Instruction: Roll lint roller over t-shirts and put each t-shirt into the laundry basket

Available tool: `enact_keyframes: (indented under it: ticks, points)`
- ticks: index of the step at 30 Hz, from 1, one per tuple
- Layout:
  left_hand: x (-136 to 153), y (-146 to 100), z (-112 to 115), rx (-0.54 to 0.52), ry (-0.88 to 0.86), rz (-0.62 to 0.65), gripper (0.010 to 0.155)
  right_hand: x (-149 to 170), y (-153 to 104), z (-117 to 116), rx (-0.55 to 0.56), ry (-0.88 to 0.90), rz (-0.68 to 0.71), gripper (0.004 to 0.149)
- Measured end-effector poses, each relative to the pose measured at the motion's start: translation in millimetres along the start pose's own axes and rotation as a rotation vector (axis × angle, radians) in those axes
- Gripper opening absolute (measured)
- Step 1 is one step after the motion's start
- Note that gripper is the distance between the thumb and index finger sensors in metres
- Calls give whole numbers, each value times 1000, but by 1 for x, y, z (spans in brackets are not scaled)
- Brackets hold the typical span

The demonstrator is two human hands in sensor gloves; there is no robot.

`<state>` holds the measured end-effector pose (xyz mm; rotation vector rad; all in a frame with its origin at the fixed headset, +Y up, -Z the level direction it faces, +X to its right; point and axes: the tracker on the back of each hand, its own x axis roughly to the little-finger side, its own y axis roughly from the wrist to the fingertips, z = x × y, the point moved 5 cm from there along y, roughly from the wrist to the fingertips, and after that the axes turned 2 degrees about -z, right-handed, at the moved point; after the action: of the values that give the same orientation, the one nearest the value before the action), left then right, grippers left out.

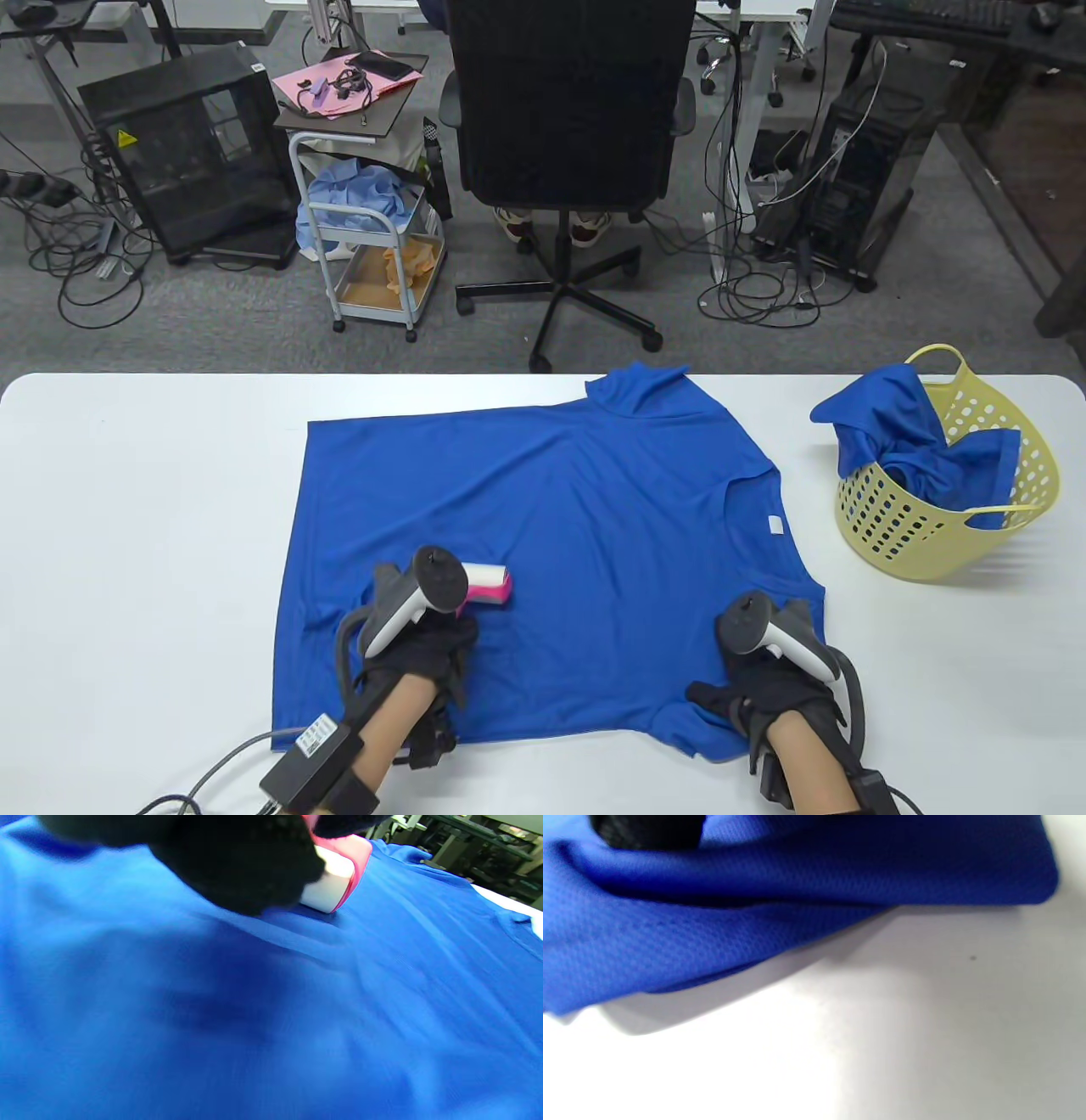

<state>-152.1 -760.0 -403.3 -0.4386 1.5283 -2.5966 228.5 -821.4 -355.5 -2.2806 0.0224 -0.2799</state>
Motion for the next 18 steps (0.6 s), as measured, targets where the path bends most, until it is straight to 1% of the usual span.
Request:
enact_keyframes:
  ticks: [4, 7, 8, 9, 12, 14, 16, 18]
  points:
    - [-19, 66, -28, -25, 16, -88, 72, 0, 0, 0, 1, 4, 0, 88]
    - [-28, 107, -39, -16, -7, -165, 72, 0, 0, 0, 3, 8, 3, 87]
    - [-29, 115, -42, -30, -1, -184, 72, 0, 0, 0, 5, 8, 3, 87]
    - [-32, 126, -47, -65, -2, -191, 72, 0, 0, 0, 8, 9, 4, 87]
    - [-36, 148, -56, -76, -34, -212, 72, 0, 0, -1, 11, 12, 6, 87]
    - [-36, 158, -60, -72, -48, -220, 72, 0, 0, -1, 7, 11, 6, 87]
    - [-35, 164, -63, -58, -63, -211, 73, 0, 0, -1, 5, 10, 8, 87]
    - [-28, 162, -60, -35, -120, -177, 73, 0, 0, -1, 4, 12, 9, 87]
